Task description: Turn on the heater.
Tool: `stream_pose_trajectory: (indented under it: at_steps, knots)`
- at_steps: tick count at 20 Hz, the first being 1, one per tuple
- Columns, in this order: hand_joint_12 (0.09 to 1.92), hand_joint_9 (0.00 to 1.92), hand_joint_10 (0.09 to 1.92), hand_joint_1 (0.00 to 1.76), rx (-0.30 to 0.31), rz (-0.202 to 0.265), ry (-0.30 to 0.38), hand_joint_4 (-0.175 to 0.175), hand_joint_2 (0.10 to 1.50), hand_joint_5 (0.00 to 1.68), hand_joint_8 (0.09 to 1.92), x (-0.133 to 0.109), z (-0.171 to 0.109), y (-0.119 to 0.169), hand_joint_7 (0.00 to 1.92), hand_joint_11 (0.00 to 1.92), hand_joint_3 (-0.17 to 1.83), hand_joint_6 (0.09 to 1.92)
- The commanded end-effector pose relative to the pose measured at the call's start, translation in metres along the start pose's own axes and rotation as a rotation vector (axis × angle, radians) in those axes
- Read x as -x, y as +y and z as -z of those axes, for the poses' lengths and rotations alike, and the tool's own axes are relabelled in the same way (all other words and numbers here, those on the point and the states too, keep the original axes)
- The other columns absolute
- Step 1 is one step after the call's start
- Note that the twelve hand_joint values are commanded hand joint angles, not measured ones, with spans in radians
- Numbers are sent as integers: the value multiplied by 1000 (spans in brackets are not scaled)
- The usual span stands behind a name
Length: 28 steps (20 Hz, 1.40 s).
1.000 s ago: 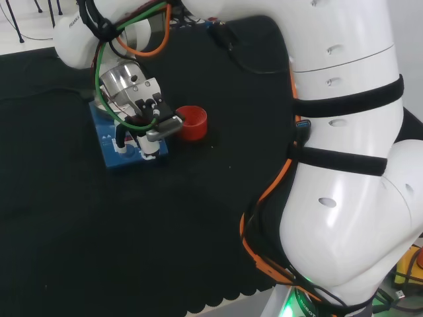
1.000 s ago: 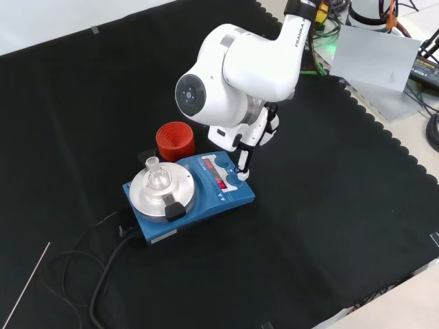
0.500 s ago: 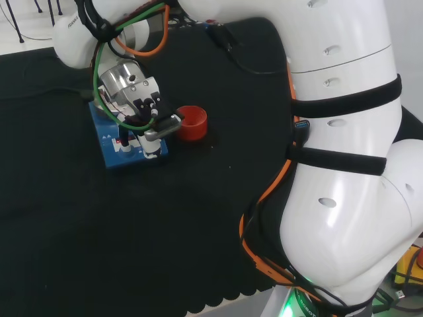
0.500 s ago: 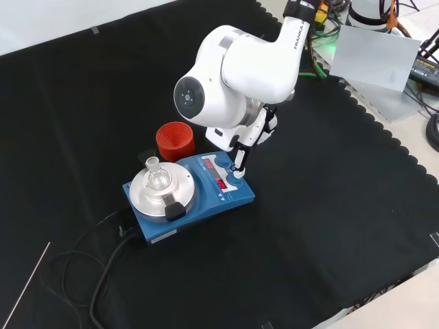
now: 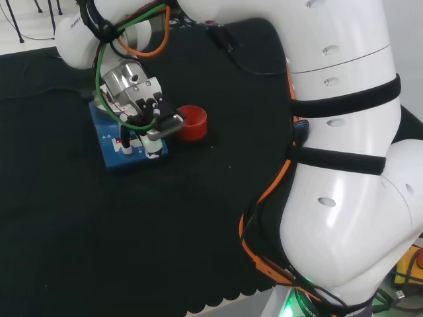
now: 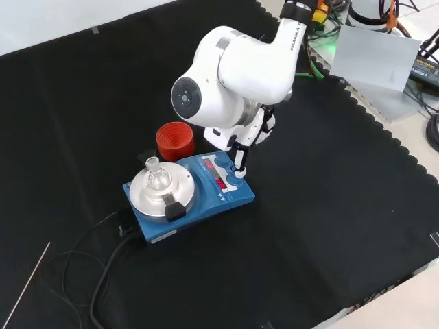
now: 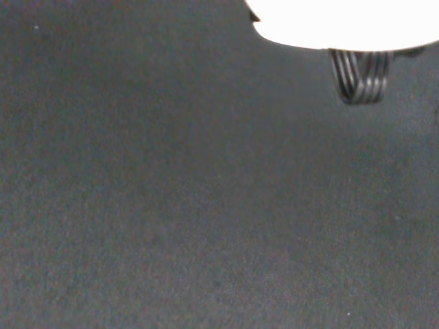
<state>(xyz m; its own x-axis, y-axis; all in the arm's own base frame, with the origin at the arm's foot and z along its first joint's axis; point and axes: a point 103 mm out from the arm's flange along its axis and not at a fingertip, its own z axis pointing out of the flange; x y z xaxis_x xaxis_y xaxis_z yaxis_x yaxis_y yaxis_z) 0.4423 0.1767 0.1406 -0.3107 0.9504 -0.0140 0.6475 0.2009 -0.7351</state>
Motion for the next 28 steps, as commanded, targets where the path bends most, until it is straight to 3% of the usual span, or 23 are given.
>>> stream_pose_trajectory:
  at_steps: [1, 4, 5, 7, 8, 18, 21, 28]
  knots:
    - [1641, 1920, 1855, 1614, -21, -27, -8, -20, 481, 452, 1920, 0, -4, 3, 1790, 1906, 1368, 236]
    - [1640, 1920, 1855, 1613, -22, -38, -12, -20, 481, 454, 1920, 0, -4, 3, 1790, 1906, 1368, 237]
    - [1640, 1920, 1855, 1613, -5, 12, -5, -20, 481, 455, 1920, -1, -4, 3, 1790, 1906, 1368, 237]
    - [1640, 1920, 1855, 1613, 1, 23, 8, -20, 481, 456, 1920, 1, -2, 1, 1790, 1906, 1368, 238]
    - [1640, 1920, 1855, 1613, -10, -35, -8, -20, 481, 456, 1920, -1, 0, -2, 1790, 1906, 1368, 238]
    - [1640, 1920, 1850, 1612, 27, -38, -9, -20, 482, 465, 1920, -7, 11, -11, 1791, 1904, 1368, 243]
    - [1640, 1920, 1849, 1612, 41, -25, 50, -20, 482, 468, 1920, 11, 35, -37, 1791, 1904, 1367, 245]
    - [1639, 1920, 1847, 1611, 66, -41, 31, -20, 482, 469, 1920, 18, 46, -55, 1791, 1903, 1367, 248]
